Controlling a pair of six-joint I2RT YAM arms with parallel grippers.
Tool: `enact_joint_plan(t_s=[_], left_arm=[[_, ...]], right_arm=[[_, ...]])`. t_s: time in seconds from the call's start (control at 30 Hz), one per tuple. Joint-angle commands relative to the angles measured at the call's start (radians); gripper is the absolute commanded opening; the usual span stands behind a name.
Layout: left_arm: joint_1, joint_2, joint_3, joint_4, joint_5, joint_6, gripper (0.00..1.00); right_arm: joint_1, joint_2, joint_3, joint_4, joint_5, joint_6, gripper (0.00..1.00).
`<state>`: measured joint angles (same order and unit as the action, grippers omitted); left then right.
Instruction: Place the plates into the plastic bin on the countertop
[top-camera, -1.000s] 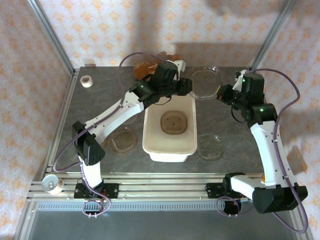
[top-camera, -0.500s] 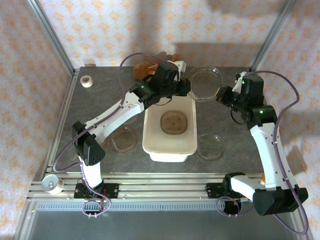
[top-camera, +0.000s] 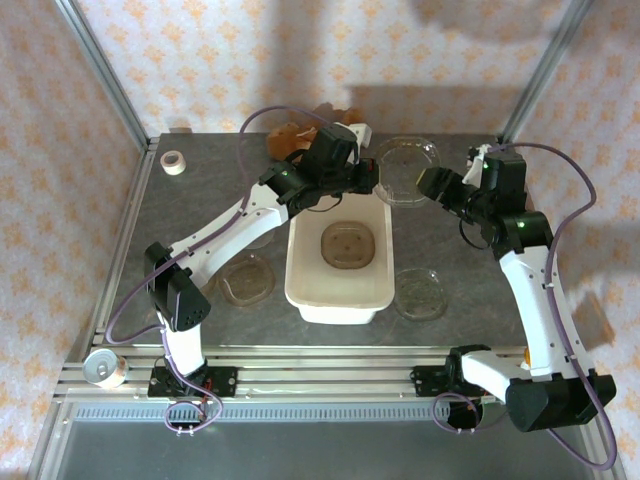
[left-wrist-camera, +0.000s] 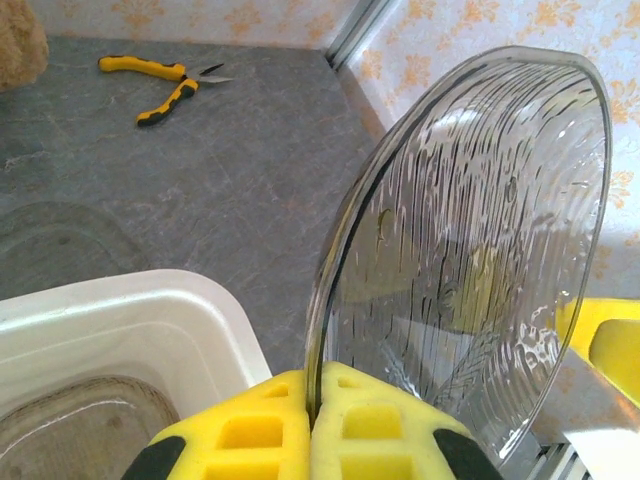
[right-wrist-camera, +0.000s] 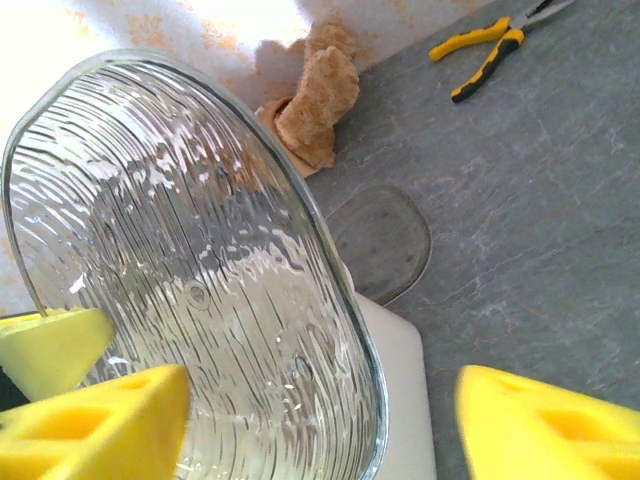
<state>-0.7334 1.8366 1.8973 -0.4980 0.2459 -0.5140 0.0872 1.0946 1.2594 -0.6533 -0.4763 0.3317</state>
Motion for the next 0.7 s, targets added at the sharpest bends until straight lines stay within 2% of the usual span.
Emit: enact_joint_plan(t_s=[0.0, 0.1, 0.27, 0.47, 0.67], left_arm=[[0.003, -0.077, 0.006, -0.056, -0.034, 0.041, 0.00], [0.028, -0.128, -0.050, -0.077, -0.038, 0.045, 0.00], [0.097, -0.218, -0.168, -0.153, -0.009, 0.051, 0.00], [0.166, -0.283, -0.297, -0.241, 0.019, 0.066, 0.00], [0.187, -0.234, -0.337, -0.290, 0.103, 0.051, 0.00]], right_arm=[[0.000, -0.021, 0.031, 0.003, 0.048, -0.039, 0.78], [-0.009, -0.034, 0.035, 0.016, 0.107, -0.057, 0.84], [-0.023, -0.006, 0.050, -0.020, 0.229, -0.071, 0.85], [-0.030, 0.035, 0.021, 0.014, 0.217, -0.065, 0.85], [-0.032, 0.085, 0.012, 0.014, 0.240, -0.067, 0.85]])
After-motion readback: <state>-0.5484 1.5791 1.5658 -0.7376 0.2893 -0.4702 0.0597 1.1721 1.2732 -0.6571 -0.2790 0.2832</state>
